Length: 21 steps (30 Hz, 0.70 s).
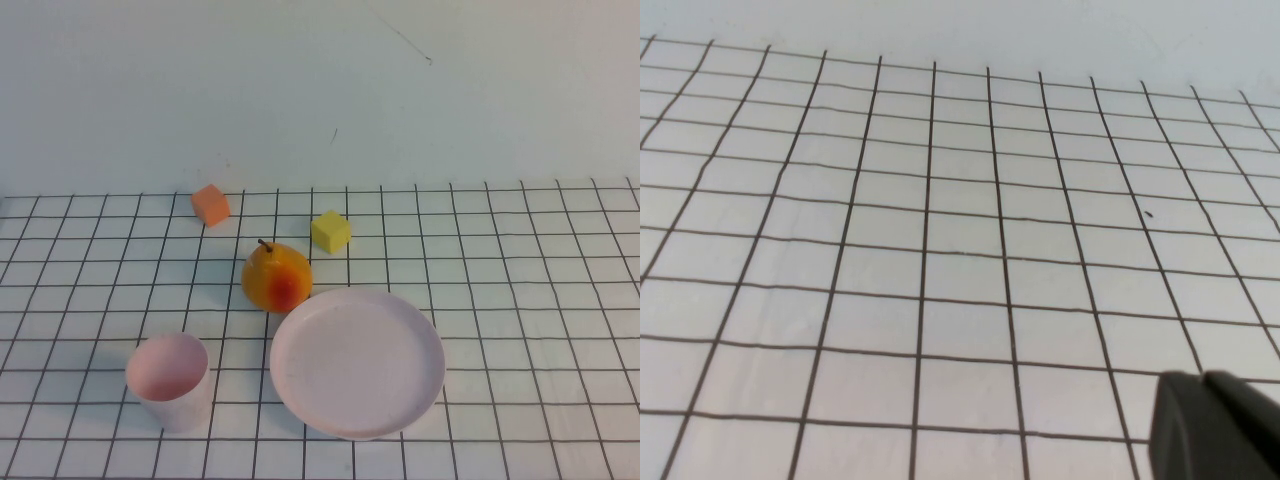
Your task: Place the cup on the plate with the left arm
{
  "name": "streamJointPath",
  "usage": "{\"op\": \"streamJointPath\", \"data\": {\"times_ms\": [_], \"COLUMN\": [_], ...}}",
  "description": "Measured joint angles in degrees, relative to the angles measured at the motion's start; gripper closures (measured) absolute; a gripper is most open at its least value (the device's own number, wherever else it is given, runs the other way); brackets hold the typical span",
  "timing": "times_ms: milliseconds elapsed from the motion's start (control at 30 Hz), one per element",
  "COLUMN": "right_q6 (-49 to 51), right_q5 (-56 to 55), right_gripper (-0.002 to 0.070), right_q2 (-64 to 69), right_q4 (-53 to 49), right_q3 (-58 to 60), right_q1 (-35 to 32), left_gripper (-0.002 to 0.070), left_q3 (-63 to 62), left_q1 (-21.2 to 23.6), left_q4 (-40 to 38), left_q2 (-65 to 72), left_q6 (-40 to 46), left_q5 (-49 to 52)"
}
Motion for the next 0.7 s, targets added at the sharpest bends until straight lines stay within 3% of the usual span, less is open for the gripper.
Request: {"op": "streamJointPath", "data": {"times_ms": [267, 367, 600, 700], "right_q6": [0.0, 0.0, 0.0, 0.0], "right_q5": [0.0, 0.0, 0.0, 0.0], "right_gripper": [0.0678, 0.0678, 0.0678, 0.0678], "right_q2": [0.0, 0.0, 0.0, 0.0], "right_q4": [0.0, 0.0, 0.0, 0.0], "right_q3": [0.0, 0.0, 0.0, 0.0], "right_q1": [0.0, 0.0, 0.0, 0.0], "left_gripper": [0.0676, 0.0627, 0.0207, 0.0135], "left_q3": [-6.63, -11.28, -18.61, -21.03], "left_q1": [0.0, 0.0, 0.0, 0.0], "left_q4": [-1.93, -3.43, -12.27, -16.11], "left_q2": [10.25, 18.67, 36.83, 43.97], "left_q6": [0.62, 2.15, 8.18, 11.78], "left_q5": [14.81, 20.83, 27.92, 28.94]}}
